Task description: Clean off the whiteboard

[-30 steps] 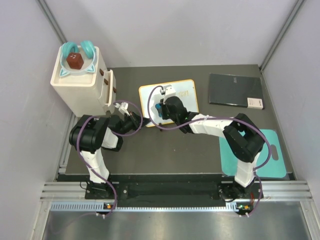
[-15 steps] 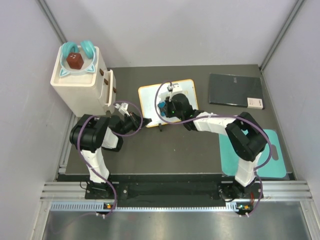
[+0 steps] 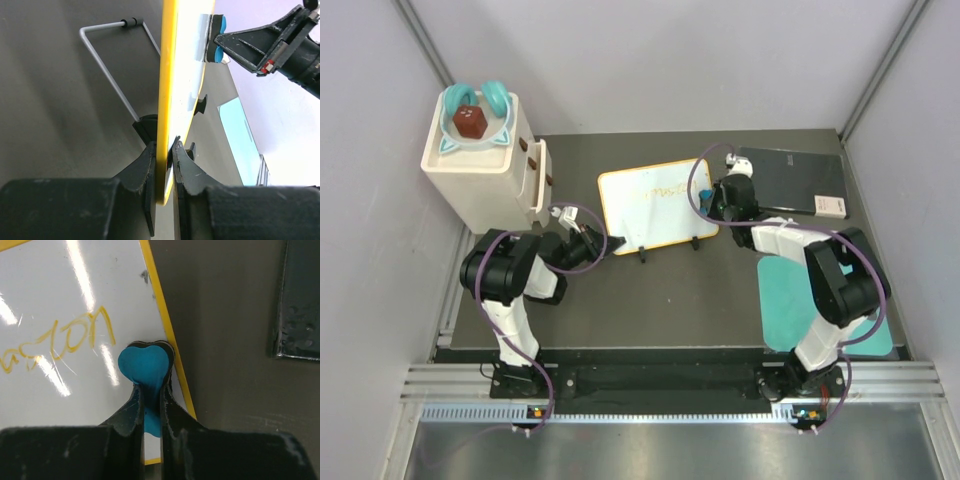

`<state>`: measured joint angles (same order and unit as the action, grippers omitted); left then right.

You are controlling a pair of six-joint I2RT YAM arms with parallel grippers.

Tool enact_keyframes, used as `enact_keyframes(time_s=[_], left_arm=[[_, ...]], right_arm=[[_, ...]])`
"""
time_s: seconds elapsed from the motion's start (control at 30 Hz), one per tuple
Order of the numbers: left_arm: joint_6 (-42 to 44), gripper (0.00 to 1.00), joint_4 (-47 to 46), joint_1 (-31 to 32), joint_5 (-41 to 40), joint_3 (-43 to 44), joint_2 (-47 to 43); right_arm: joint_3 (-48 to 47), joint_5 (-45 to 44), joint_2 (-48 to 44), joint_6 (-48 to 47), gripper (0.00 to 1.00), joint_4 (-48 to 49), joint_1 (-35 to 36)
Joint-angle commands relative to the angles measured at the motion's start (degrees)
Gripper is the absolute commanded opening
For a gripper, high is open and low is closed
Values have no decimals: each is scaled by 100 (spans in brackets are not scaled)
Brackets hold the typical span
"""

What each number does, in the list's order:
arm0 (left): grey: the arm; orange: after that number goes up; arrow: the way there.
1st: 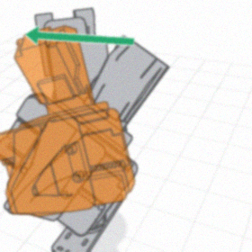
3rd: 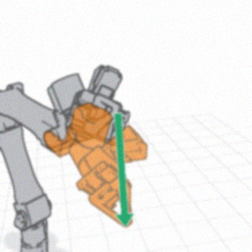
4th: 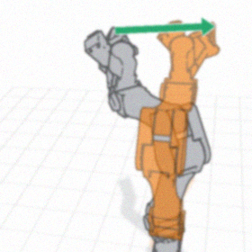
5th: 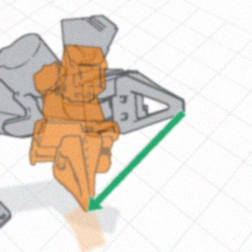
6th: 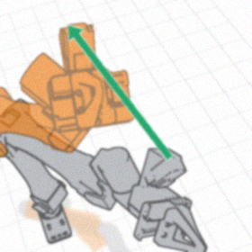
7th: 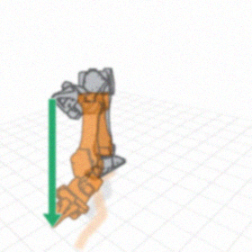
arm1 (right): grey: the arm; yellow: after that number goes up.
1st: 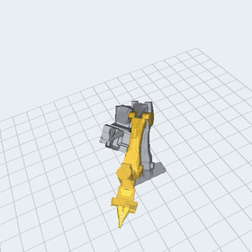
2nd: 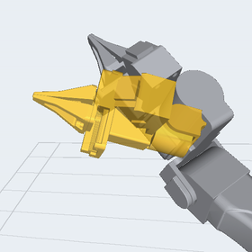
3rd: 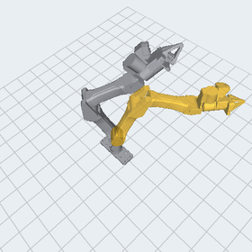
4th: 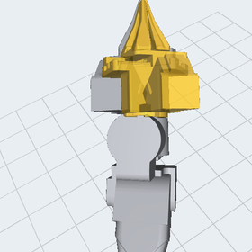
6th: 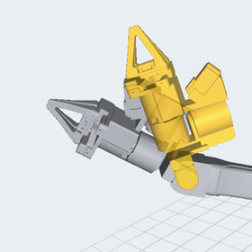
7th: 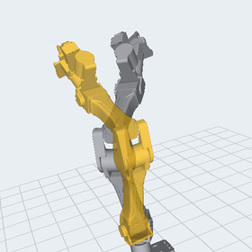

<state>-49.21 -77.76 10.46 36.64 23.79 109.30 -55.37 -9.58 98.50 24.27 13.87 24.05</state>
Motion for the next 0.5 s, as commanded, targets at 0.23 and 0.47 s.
enact_keyframes(time_s=[0.23,0.47], left_arm=[[263,0,1228,-44,-342,-235,364],[289,0,1280,-53,-325,-208,373]], right_arm=[[-376,149,292,-564,0,-771,-182],[-1151,379,512,-836,0,-1316,-182]])
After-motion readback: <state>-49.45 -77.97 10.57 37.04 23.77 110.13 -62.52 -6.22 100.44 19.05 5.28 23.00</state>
